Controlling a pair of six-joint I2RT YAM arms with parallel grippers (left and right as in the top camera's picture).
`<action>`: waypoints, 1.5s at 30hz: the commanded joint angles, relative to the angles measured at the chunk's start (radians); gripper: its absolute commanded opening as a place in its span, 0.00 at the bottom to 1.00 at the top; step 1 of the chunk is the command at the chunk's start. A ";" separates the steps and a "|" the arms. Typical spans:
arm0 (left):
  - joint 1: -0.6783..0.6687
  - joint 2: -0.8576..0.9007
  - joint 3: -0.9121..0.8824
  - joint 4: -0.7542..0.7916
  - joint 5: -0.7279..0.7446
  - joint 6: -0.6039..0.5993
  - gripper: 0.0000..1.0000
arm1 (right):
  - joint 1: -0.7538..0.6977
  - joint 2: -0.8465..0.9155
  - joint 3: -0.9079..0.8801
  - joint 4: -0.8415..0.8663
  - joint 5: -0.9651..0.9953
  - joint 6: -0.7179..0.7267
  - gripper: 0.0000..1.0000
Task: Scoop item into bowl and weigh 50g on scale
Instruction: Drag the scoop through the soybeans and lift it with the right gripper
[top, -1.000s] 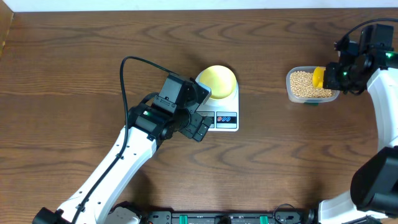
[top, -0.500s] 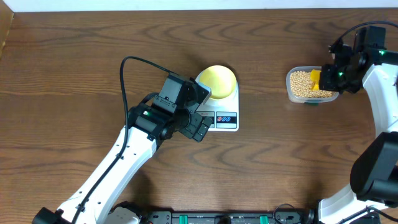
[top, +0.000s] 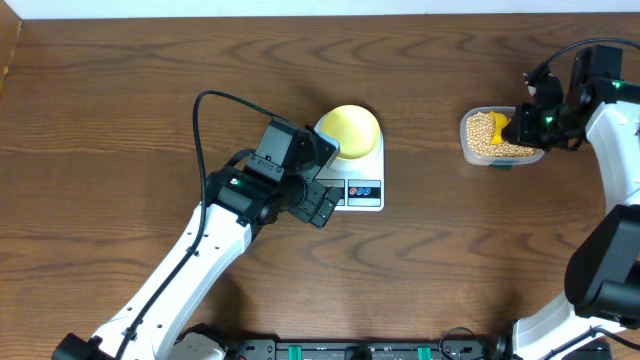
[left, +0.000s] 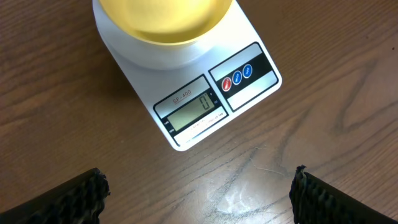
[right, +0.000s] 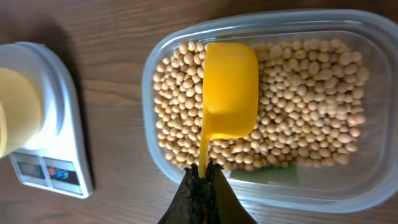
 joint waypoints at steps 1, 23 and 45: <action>0.000 0.002 -0.013 0.000 -0.010 -0.006 0.96 | -0.030 0.009 0.007 -0.006 -0.098 -0.014 0.01; 0.000 0.002 -0.013 0.000 -0.010 -0.006 0.96 | -0.157 0.009 -0.036 -0.018 -0.281 -0.015 0.01; 0.000 0.002 -0.013 0.000 -0.010 -0.006 0.96 | -0.347 0.009 -0.135 0.037 -0.611 -0.014 0.01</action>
